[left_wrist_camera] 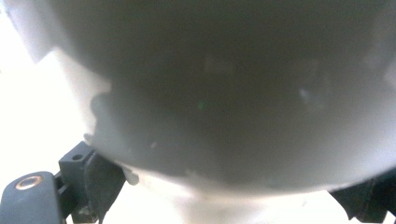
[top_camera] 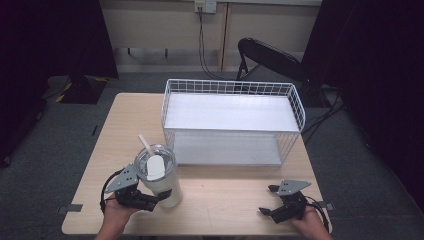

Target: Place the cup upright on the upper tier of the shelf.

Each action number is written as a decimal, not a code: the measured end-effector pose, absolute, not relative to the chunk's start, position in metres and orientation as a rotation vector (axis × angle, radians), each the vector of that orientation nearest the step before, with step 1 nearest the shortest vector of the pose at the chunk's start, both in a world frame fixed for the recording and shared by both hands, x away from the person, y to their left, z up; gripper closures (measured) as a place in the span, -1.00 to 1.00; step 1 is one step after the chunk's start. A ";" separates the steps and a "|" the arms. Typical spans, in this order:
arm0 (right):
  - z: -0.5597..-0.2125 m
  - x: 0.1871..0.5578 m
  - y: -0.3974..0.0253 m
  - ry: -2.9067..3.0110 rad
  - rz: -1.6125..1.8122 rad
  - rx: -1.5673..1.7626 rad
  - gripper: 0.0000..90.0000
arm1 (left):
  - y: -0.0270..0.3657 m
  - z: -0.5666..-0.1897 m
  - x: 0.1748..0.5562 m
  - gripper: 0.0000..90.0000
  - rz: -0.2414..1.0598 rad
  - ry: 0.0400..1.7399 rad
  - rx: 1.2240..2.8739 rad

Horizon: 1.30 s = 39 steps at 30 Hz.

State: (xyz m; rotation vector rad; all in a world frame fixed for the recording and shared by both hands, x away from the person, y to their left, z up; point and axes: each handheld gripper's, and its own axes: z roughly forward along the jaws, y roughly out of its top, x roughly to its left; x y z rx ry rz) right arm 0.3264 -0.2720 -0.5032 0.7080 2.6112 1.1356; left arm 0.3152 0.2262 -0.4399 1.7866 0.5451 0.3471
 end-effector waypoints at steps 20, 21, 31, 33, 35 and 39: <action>-0.503 0.326 -0.272 2.611 1.136 0.708 -0.74 | 0.218 -0.394 0.341 -0.77 0.348 0.589 1.813; -0.503 0.326 -0.272 2.611 1.136 0.708 -0.74 | 0.217 -0.392 0.342 -0.77 0.333 0.590 1.819; -0.503 0.326 -0.272 2.611 1.135 0.708 -0.74 | 0.209 -0.366 0.349 -0.77 0.319 0.570 1.845; -0.503 0.326 -0.272 2.611 1.135 0.708 -0.74 | 0.209 -0.363 0.350 -0.77 0.321 0.566 1.849; -0.503 0.326 -0.272 2.611 1.135 0.709 -0.74 | 0.208 -0.354 0.352 -0.77 0.325 0.562 1.857; -0.503 0.326 -0.272 2.610 1.135 0.710 -0.74 | 0.206 -0.343 0.354 -0.77 0.324 0.554 1.867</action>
